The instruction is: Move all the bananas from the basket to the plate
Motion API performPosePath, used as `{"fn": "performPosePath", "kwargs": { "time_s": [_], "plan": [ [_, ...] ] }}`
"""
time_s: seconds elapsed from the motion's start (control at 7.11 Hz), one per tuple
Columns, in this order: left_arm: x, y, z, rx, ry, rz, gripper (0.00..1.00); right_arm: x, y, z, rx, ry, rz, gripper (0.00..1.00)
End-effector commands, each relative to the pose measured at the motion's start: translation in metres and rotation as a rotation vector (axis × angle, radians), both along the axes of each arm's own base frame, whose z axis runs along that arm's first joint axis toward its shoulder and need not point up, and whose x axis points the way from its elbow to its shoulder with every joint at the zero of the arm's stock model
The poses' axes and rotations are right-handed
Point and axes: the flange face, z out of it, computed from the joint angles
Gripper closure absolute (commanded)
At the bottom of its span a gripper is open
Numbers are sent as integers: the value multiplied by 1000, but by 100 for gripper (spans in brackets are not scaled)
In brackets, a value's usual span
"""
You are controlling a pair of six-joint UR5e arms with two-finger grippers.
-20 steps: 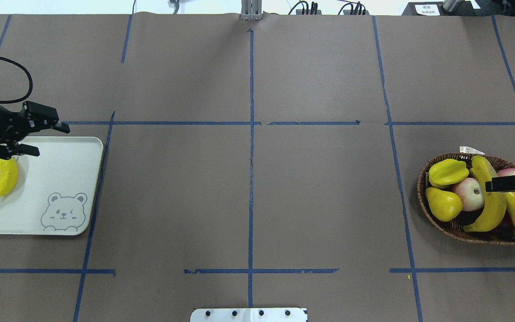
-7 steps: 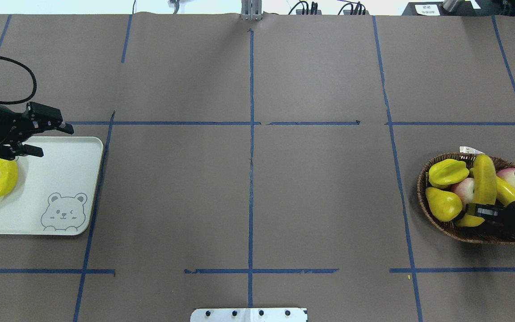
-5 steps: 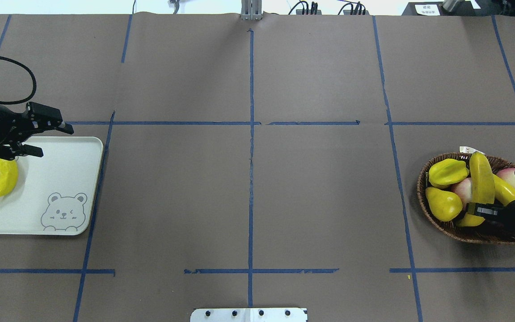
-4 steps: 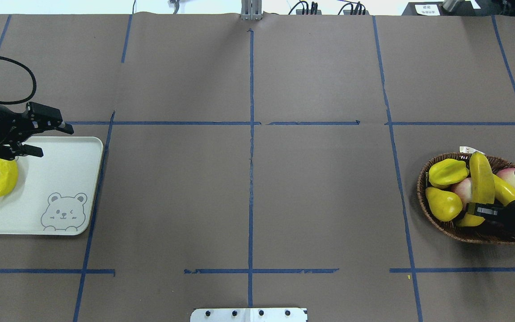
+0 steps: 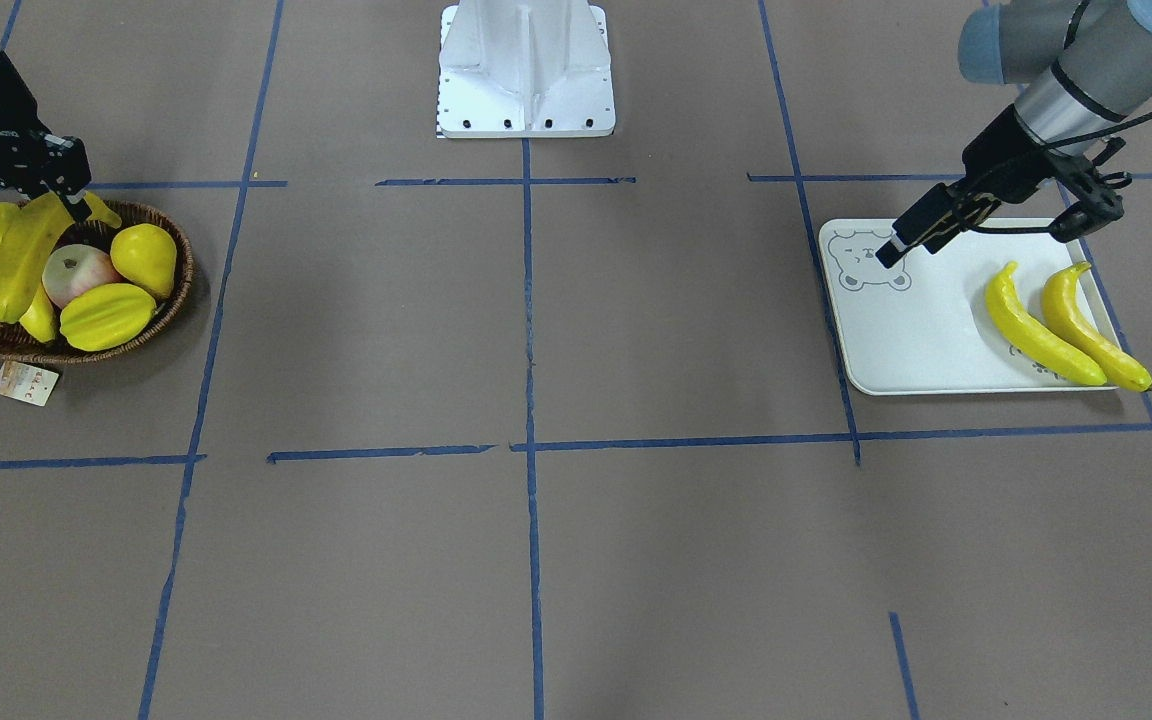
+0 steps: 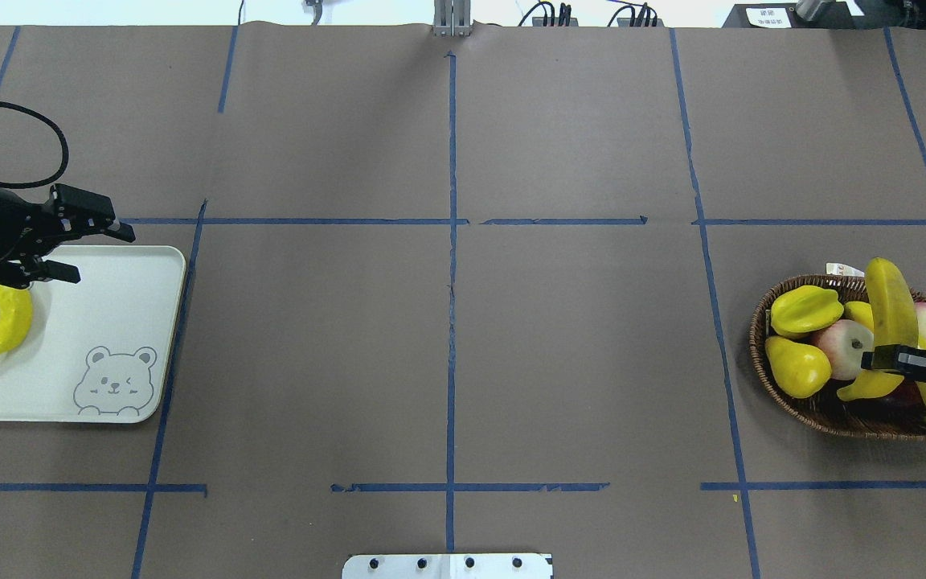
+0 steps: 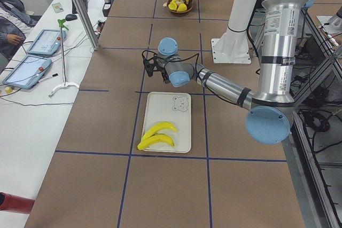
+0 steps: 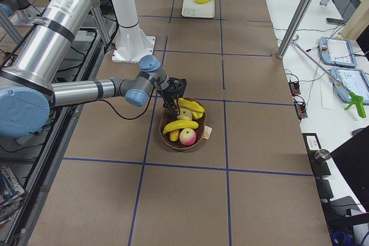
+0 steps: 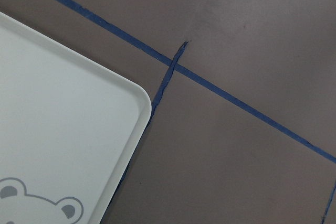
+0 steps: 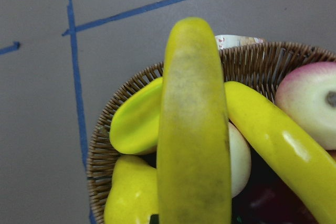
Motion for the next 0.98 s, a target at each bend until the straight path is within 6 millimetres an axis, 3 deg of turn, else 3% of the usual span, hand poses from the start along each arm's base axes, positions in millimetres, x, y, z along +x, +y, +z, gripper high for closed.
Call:
{"fn": "performPosePath", "kwargs": {
  "time_s": [0.0, 0.28, 0.56, 0.84],
  "plan": [
    [8, -7, -23, 39, 28, 2, 0, 26, -11, -35, 33, -155, -83, 95],
    [35, -16, -70, 128, 75, 10, 0, -11, -43, -69, 103, -265, -134, 94],
    [93, -22, -154, 267, 153, 15, 0, -41, -75, -98, 164, -320, -140, 89],
    [138, -11, -204, 197, 234, 25, 0, -94, -97, -133, 191, -392, -189, 87]
  ]
}}
